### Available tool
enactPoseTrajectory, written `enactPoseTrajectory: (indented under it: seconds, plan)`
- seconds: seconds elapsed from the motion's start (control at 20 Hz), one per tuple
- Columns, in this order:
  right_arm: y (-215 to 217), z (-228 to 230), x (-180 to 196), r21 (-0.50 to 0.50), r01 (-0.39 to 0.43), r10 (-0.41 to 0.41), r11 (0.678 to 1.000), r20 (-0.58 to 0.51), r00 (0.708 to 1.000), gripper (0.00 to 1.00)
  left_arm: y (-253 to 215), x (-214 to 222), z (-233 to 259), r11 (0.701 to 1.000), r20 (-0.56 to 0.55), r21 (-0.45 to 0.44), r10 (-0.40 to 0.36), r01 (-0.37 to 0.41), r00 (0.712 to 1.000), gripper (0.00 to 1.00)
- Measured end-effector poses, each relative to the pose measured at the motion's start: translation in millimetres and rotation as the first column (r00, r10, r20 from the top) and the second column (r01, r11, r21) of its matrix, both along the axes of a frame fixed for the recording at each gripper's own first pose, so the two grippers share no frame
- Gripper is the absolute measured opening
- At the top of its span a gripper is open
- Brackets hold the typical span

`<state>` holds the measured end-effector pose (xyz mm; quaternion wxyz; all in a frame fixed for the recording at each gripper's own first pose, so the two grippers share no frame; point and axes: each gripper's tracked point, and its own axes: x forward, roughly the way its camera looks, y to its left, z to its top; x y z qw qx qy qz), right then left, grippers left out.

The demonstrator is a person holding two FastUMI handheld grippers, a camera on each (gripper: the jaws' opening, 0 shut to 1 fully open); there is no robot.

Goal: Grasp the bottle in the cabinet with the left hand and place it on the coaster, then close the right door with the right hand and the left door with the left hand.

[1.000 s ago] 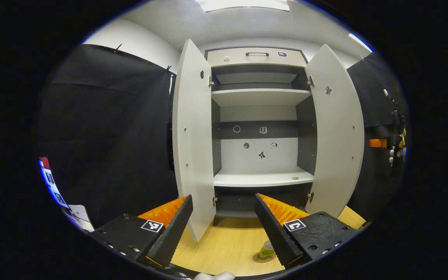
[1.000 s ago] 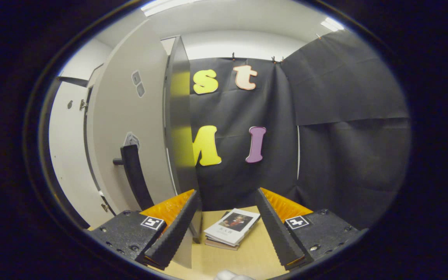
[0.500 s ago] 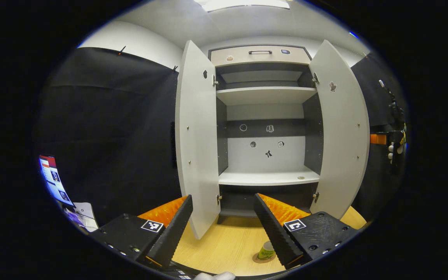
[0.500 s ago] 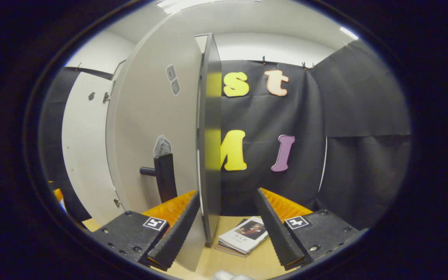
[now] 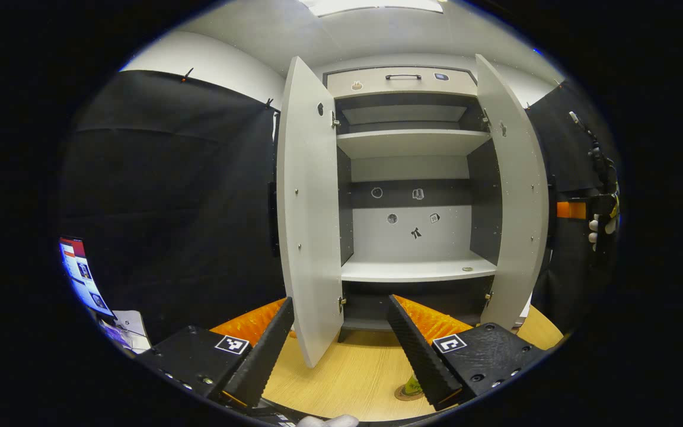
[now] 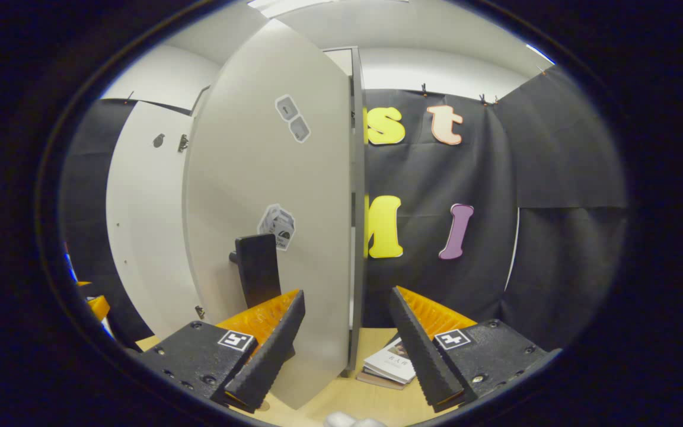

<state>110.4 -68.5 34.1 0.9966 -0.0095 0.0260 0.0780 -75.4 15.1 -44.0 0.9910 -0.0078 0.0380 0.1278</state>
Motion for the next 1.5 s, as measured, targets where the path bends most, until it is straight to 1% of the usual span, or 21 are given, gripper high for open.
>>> enactPoseTrajectory:
  seconds: [0.05, 0.1, 0.15, 0.3, 0.35, 0.5, 0.6, 0.95, 1.0, 1.05, 1.15, 1.3, 1.45, 1.5]
  plan:
    - [8, -1, 1, 0.004, -0.006, 0.006, 1.0, -0.002, 1.0, 0.96, 2, -2, 0, 1.0, 0.0, -0.003, -0.002, 0.002, 1.0, 0.96]
    - [17, -1, 3, 0.003, -0.014, 0.014, 1.0, 0.0, 1.0, 0.94, 4, 1, 0, 1.0, 0.002, -0.005, -0.006, 0.006, 1.0, 0.96]
    - [25, -1, 4, -0.001, -0.022, 0.022, 1.0, 0.003, 1.0, 0.96, 6, 0, -1, 1.0, 0.004, -0.006, -0.01, 0.01, 1.0, 0.96]
    - [51, -6, 5, -0.005, -0.064, 0.064, 0.998, 0.001, 0.998, 0.96, 11, 1, -2, 1.0, -0.001, -0.011, -0.023, 0.023, 1.0, 0.96]
    - [60, -8, 3, -0.003, -0.083, 0.083, 0.997, -0.004, 0.997, 0.96, 12, 0, -1, 1.0, 0.0, -0.01, -0.027, 0.027, 1.0, 0.98]
    - [69, -9, -5, -0.001, -0.099, 0.099, 0.995, -0.004, 0.995, 0.94, 18, -1, 2, 0.999, 0.011, 0.002, -0.035, 0.035, 0.999, 0.96]
    - [73, -9, -13, -0.012, -0.096, 0.096, 0.995, -0.002, 0.995, 0.96, 21, 1, 1, 0.999, 0.01, 0.003, -0.044, 0.044, 0.999, 0.96]
    - [75, -11, -34, -0.019, -0.061, 0.061, 0.998, 0.002, 0.998, 0.96, 29, -3, -1, 0.998, 0.012, -0.011, -0.063, 0.063, 0.998, 0.96]
    - [75, -11, -36, -0.019, -0.057, 0.058, 0.998, 0.003, 0.998, 0.94, 32, -3, -1, 0.998, 0.013, -0.008, -0.064, 0.064, 0.998, 0.96]
    - [74, -11, -40, -0.018, -0.048, 0.048, 0.999, 0.004, 0.999, 0.96, 34, -3, -1, 0.998, 0.016, -0.006, -0.066, 0.066, 0.998, 0.96]
    - [78, -15, -47, -0.017, -0.051, 0.05, 0.999, -0.002, 0.999, 0.96, 39, -3, 0, 0.998, 0.017, -0.007, -0.068, 0.068, 0.998, 0.96]
    - [79, -25, -61, -0.025, -0.042, 0.042, 0.999, -0.013, 0.999, 0.96, 61, -3, 0, 0.999, 0.019, -0.001, -0.05, 0.05, 0.999, 0.96]
    - [78, -40, -75, -0.028, -0.024, 0.023, 0.999, -0.035, 0.999, 0.96, 98, 4, 6, 0.999, 0.023, 0.031, -0.009, 0.008, 1.0, 0.95]
    - [77, -44, -78, -0.027, -0.017, 0.015, 0.999, -0.046, 0.999, 0.96, 114, 5, 8, 0.999, 0.027, 0.044, 0.007, -0.008, 1.0, 0.96]
